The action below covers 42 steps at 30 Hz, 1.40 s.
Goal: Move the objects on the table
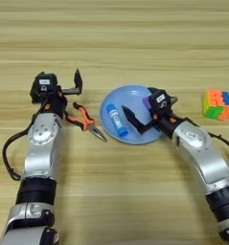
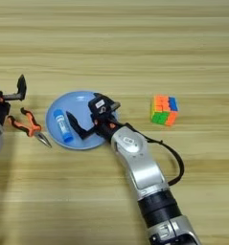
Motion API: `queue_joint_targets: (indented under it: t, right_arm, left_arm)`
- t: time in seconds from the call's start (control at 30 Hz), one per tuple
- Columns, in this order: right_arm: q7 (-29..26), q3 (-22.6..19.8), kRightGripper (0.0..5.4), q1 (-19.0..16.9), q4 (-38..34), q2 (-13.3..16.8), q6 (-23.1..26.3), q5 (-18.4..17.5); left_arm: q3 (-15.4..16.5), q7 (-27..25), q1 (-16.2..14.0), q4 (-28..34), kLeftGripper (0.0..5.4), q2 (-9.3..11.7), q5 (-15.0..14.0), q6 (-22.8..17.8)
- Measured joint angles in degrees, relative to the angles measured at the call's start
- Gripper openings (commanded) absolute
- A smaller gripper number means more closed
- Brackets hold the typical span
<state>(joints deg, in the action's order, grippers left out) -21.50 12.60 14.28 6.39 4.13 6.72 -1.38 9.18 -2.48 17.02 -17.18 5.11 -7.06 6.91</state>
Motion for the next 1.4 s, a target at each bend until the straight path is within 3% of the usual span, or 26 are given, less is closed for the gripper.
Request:
queue_joint_targets:
  t: [0.67, 1.0, 1.4]
  right_arm:
    - [4.6, -9.0, 5.37, -1.4, -6.1, 2.3, -2.4, -1.0]
    - [11.1, -15.2, 5.37, -1.5, -5.2, 4.5, -5.7, 0.1]
    - [14.5, -20.3, 5.37, -2.6, -0.6, 6.0, -7.5, -0.1]
  left_arm:
    - [-0.5, 0.1, 0.0, 0.0, 5.4, 0.0, 0.0, 0.0]
    - [-0.5, 0.4, 0.0, 0.0, 5.4, -0.1, 0.1, 0.0]
    - [-0.5, 0.7, 0.0, 0.0, 5.4, -0.1, 0.1, 0.0]
